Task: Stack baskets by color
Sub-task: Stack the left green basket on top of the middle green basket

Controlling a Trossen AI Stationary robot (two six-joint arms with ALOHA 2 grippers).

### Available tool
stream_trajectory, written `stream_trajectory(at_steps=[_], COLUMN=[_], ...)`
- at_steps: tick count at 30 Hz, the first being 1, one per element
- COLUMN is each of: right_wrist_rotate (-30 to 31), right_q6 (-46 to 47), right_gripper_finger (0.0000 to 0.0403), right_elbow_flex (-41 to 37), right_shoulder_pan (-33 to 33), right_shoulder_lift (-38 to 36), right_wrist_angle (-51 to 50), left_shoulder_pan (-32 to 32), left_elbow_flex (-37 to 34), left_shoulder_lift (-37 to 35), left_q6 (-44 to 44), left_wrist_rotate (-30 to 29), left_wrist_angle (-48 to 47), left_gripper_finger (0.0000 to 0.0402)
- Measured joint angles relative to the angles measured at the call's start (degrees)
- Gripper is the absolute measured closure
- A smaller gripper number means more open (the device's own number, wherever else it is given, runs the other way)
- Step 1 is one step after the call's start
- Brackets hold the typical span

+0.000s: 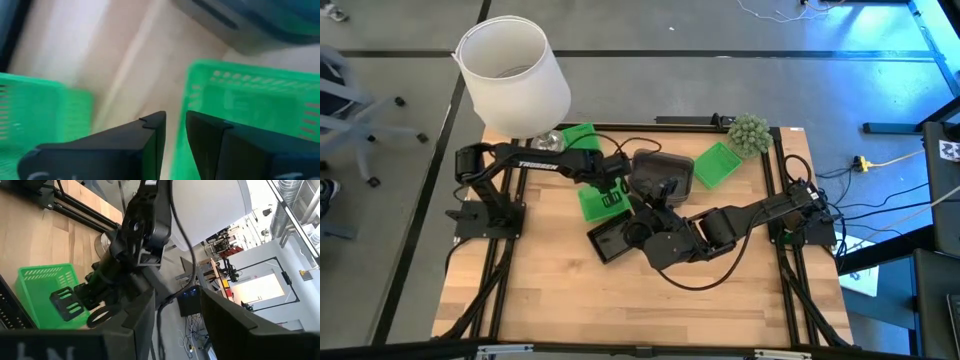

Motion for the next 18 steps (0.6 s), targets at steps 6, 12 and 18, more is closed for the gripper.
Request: stream_trajectory(at_steps=[6,12,18], right_wrist_rotate=[0.0,0.0,0.0], right_q6=[0.0,0.0,-0.1], right_gripper_finger=[0.0241,0.0241,0.0241], right_elbow_flex=[0.0,0.0,0.0], right_shoulder_pan=[0.0,0.0,-0.2], right_shoulder_lift=[0.0,0.0,0.0], right_wrist_angle=[0.0,0.0,0.0], left_shoulder_pan=[0.6,4.1,7.2], left_elbow_flex=[0.0,0.0,0.0], left_shoulder_lift=[-4.3,-3.6,-3.3], left_q6=[6.6,9.1,8.5], left_wrist_rotate=[-13.9,-13.1,-12.9], left_wrist_angle=[-2.2,-2.8,-2.5], left_gripper_finger=[0.0337,0.0333,0.0333])
